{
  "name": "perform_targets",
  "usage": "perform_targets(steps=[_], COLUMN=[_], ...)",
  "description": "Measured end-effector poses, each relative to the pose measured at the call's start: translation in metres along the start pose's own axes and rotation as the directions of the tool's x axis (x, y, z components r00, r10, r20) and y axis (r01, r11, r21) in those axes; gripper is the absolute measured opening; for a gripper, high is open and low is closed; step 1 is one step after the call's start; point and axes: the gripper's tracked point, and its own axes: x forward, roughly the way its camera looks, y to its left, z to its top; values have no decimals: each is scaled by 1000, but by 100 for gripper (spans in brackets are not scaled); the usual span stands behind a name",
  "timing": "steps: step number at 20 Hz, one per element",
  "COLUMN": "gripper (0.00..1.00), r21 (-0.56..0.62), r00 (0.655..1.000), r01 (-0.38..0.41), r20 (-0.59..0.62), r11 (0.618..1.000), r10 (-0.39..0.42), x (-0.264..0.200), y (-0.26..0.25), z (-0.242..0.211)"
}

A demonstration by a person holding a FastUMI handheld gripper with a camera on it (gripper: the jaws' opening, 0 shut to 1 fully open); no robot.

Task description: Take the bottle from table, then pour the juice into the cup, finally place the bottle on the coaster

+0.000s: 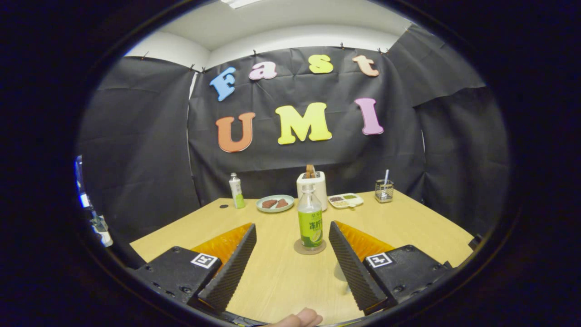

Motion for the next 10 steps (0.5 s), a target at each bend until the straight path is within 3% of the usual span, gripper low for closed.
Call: perform_targets(steps=[2, 5, 8, 10], gripper=[100, 100, 100, 100], r21=[-60, -183, -112, -109], r00=[999, 989, 999, 998], r01=[35, 148, 47, 55], r20=[4, -2, 13, 7], r11=[998, 972, 993, 993], r10=[-35, -151, -46, -55], x=[-16, -36, -42, -45], y=[-7, -23, 7, -2], z=[1, -5, -1, -2])
